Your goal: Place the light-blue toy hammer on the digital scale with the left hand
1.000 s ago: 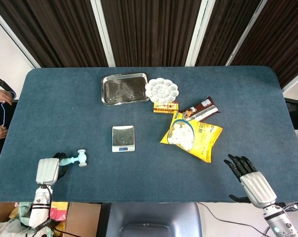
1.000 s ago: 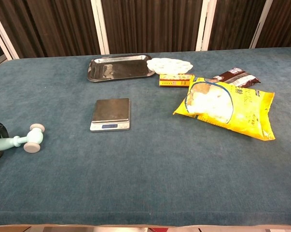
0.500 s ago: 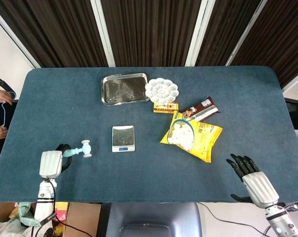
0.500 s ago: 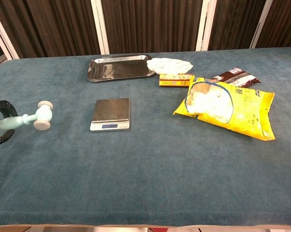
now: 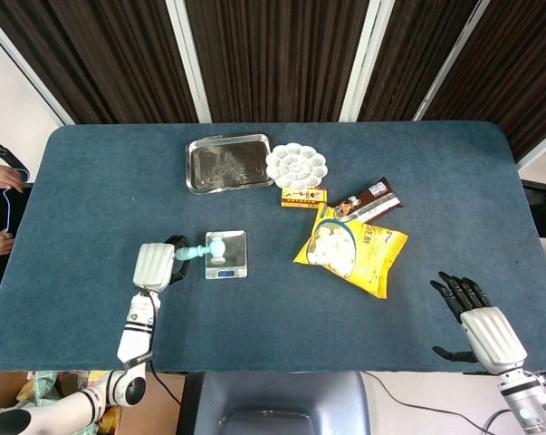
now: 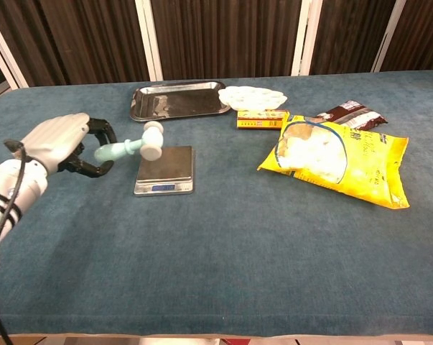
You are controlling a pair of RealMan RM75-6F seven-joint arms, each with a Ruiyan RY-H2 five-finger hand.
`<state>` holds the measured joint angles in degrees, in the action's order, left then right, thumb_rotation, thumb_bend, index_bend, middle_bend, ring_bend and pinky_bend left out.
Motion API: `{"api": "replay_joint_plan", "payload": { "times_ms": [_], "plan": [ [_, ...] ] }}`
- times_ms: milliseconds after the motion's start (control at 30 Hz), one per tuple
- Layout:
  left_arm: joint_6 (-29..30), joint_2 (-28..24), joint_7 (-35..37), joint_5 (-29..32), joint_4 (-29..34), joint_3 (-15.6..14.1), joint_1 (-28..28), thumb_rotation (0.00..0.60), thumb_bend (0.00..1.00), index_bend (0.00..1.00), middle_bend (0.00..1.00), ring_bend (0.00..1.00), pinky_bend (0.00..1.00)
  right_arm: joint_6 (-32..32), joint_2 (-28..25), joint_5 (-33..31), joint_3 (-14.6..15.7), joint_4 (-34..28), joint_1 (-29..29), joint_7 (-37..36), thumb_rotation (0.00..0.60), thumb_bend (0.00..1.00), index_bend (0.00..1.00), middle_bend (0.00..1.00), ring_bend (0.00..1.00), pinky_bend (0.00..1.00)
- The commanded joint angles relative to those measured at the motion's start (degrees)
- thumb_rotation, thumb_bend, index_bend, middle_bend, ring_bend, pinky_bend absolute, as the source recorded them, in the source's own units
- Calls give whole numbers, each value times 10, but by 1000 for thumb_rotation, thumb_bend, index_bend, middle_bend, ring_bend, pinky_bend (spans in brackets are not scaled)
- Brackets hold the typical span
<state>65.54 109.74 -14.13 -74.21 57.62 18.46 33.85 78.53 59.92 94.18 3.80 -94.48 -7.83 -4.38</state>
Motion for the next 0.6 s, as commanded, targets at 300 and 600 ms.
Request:
{"api": "replay_joint_plan", "payload": {
  "times_ms": [300, 600],
  "plan": [
    [-27, 52, -16, 31, -66, 15, 55, 600, 587, 636, 677, 1000, 1000, 19, -9, -11, -7, 5, 11, -13, 600, 137, 0, 0, 0, 0],
    [-51, 52, -28, 54, -81, 4, 57, 600, 507, 442, 451, 1000, 995, 37, -8, -3, -7, 11, 19, -27, 600, 137, 0, 0, 0, 0]
  ]
}}
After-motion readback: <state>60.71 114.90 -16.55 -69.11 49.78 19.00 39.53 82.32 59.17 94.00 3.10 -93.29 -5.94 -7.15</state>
